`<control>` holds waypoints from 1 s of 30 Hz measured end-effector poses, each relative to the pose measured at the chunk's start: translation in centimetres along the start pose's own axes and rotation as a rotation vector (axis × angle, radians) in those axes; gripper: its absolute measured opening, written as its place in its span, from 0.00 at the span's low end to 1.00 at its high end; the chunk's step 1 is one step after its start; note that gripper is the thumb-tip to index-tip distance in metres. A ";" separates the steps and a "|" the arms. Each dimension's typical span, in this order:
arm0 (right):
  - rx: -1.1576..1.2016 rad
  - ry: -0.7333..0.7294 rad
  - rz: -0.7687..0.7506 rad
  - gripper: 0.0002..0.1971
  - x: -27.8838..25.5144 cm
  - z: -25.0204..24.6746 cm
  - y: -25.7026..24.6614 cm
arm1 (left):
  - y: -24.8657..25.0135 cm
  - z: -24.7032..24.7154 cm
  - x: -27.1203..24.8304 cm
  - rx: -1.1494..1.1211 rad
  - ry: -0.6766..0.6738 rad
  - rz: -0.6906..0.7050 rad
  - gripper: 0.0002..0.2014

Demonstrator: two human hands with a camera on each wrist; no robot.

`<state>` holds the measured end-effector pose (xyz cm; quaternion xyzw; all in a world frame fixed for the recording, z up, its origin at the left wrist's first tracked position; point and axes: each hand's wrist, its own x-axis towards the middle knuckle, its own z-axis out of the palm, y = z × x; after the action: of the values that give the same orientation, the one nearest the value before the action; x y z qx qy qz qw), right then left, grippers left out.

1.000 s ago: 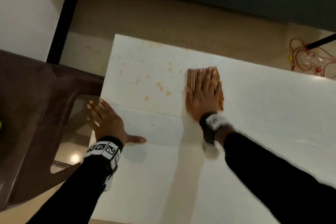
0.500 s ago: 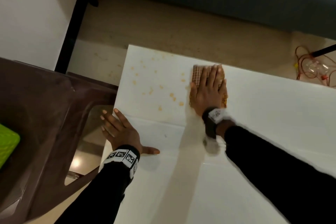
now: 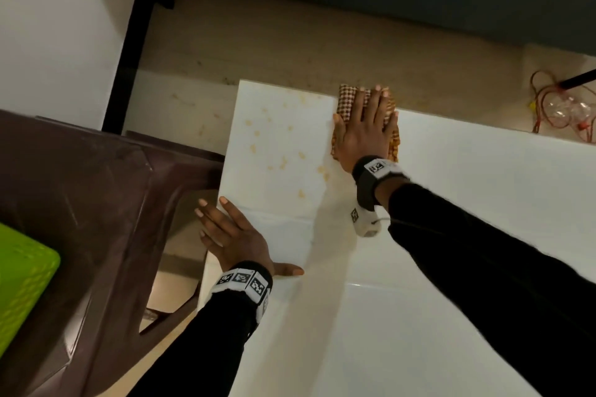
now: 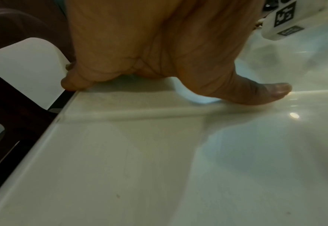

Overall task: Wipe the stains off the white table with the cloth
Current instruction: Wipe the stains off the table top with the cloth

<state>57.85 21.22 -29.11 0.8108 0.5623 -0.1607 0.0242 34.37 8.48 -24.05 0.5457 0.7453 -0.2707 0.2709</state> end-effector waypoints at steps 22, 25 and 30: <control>-0.056 -0.010 -0.133 0.40 -9.2 3.1 -4.8 | -0.7 0.4 0.3 -0.085 0.004 0.054 1.00; -0.061 -0.091 -0.197 0.40 -17.2 4.8 -4.1 | -0.7 0.2 0.3 -0.108 0.008 0.047 1.00; -0.067 -0.010 -0.170 0.40 -9.0 3.5 -5.5 | -0.8 0.4 0.4 -0.097 -0.012 0.048 1.00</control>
<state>49.11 14.29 -29.07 0.7581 0.6339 -0.1475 0.0404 33.57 8.28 -24.55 0.5481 0.7425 -0.2309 0.3082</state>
